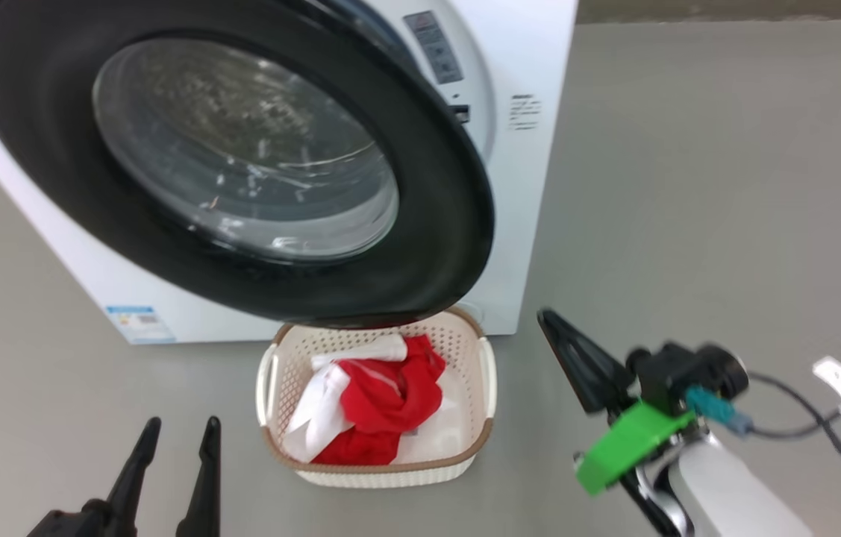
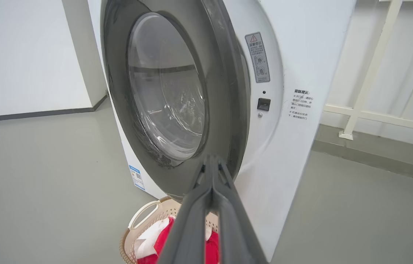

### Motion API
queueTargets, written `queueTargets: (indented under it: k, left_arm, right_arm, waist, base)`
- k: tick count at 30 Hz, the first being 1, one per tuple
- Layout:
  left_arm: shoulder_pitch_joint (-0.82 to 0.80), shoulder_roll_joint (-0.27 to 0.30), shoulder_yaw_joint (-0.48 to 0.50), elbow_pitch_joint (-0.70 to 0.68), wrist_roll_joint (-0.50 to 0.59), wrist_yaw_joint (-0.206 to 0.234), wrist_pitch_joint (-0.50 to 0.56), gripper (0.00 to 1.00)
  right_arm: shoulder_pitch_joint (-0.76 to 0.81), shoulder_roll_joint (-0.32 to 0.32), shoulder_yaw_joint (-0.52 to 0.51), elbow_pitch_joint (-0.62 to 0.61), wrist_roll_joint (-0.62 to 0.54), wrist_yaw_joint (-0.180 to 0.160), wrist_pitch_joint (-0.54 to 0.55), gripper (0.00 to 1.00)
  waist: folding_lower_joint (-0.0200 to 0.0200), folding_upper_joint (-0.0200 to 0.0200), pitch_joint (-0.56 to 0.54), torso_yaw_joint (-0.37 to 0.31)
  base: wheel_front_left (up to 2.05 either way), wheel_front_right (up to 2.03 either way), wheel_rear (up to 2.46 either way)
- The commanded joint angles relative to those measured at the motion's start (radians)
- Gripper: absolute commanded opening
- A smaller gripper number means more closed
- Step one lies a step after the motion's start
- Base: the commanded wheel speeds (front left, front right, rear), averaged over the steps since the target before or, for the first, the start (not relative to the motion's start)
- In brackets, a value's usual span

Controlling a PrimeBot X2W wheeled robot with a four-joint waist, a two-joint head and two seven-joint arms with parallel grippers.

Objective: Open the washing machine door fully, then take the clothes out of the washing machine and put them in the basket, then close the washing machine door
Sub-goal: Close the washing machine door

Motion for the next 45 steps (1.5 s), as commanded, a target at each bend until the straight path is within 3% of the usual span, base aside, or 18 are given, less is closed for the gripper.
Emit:
queueTargets:
  k: [1, 9, 21, 30, 45]
  left_arm:
    - [-0.056, 0.009, 0.027, -0.031, -0.001, -0.006, 0.0, 1.0]
    - [-0.085, 0.004, 0.001, -0.048, -0.004, -0.018, 0.006, 1.0]
    - [-0.134, -0.011, -0.029, -0.054, -0.008, -0.03, 0.007, 1.0]
    - [-0.171, -0.027, -0.036, -0.046, -0.003, -0.035, -0.005, 1.0]
    - [-0.244, -0.057, -0.064, -0.02, 0.005, -0.065, -0.015, 1.0]
  right_arm:
    - [-0.068, -0.003, 0.033, -0.004, 0.016, 0.006, -0.006, 0.0]
    - [-0.235, -0.018, 0.104, 0.093, 0.061, 0.006, -0.006, 0.0]
    - [-0.424, -0.028, 0.091, 0.177, 0.063, 0.006, -0.006, 0.0]
    - [-0.537, -0.04, 0.059, 0.239, 0.046, 0.006, -0.006, 0.0]
    - [-0.806, -0.063, 0.022, 0.449, 0.062, 0.006, -0.006, 0.0]
  waist:
    - [0.0, 0.0, 0.034, 0.04]
    - [0.0, 0.0, 0.086, 0.111]
    - [0.0, 0.0, 0.184, 0.18]
    - [0.0, 0.0, 0.239, 0.201]
    - [0.0, 0.0, 0.328, 0.235]
  base:
    - [0.0, 0.0, 0.0]
    - [0.0, 0.0, 0.0]
    - [0.0, 0.0, 0.0]
    - [0.0, 0.0, 0.0]
    - [0.0, 0.0, 0.0]
